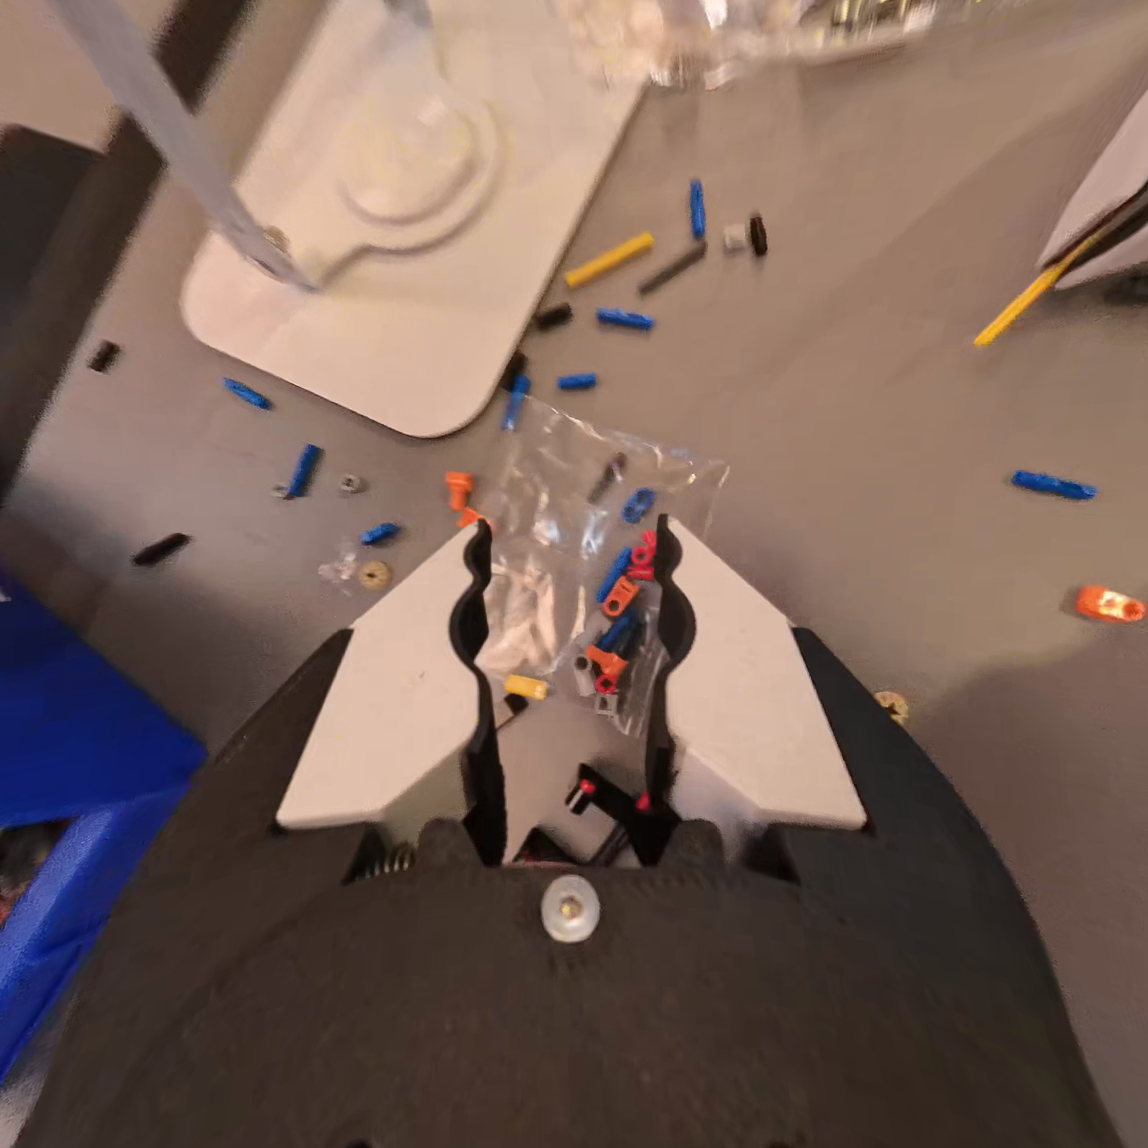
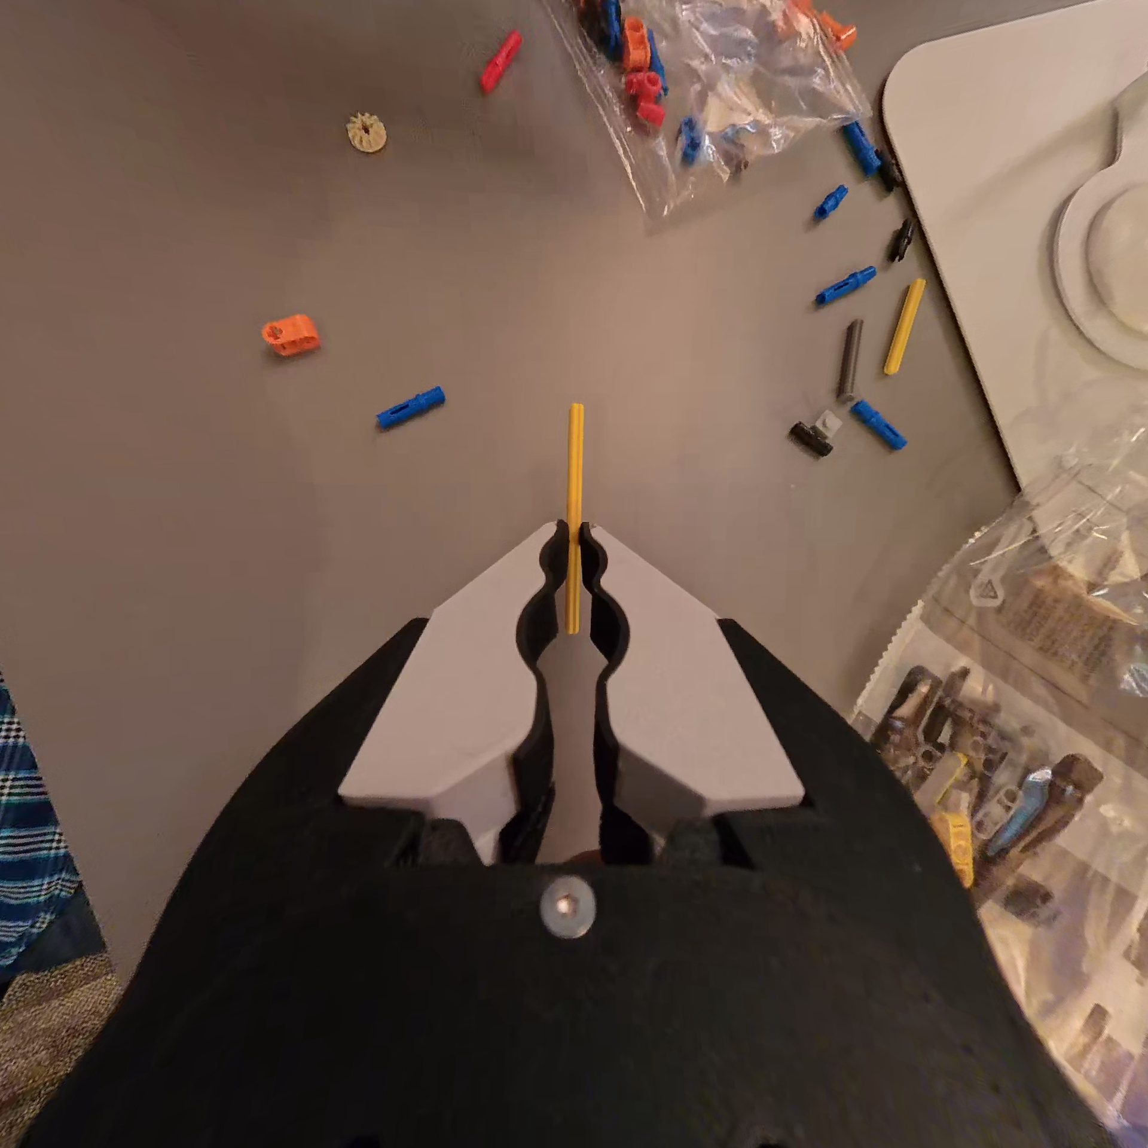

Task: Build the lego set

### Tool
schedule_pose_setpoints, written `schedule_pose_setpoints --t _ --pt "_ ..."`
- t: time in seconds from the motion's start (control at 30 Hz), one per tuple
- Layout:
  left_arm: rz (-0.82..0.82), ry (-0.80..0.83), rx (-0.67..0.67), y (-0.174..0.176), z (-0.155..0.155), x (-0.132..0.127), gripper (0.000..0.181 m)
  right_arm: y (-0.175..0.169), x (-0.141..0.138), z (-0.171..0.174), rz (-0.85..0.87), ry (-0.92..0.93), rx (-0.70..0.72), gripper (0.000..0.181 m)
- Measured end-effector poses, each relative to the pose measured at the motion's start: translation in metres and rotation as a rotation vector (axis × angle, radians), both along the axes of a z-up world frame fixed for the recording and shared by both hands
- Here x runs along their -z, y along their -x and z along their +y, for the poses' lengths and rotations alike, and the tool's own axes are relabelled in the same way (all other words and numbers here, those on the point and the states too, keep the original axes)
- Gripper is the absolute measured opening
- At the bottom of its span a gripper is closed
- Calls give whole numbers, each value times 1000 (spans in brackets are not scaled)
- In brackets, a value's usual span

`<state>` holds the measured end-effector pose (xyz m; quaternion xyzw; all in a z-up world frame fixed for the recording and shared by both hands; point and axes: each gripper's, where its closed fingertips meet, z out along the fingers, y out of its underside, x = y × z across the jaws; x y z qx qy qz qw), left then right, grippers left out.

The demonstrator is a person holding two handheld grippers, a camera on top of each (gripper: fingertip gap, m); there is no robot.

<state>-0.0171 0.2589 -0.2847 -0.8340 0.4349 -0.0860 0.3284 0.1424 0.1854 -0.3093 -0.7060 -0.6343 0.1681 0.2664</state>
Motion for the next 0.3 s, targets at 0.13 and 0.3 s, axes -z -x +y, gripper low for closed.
schedule_pose_setpoints --t 0.13,0.3 --pt "117 107 37 -11 -8 36 45 -1 -1 -3 13 10 -1 2" --pt "59 207 23 -20 -19 43 25 -2 -1 -4 17 14 -3 1"
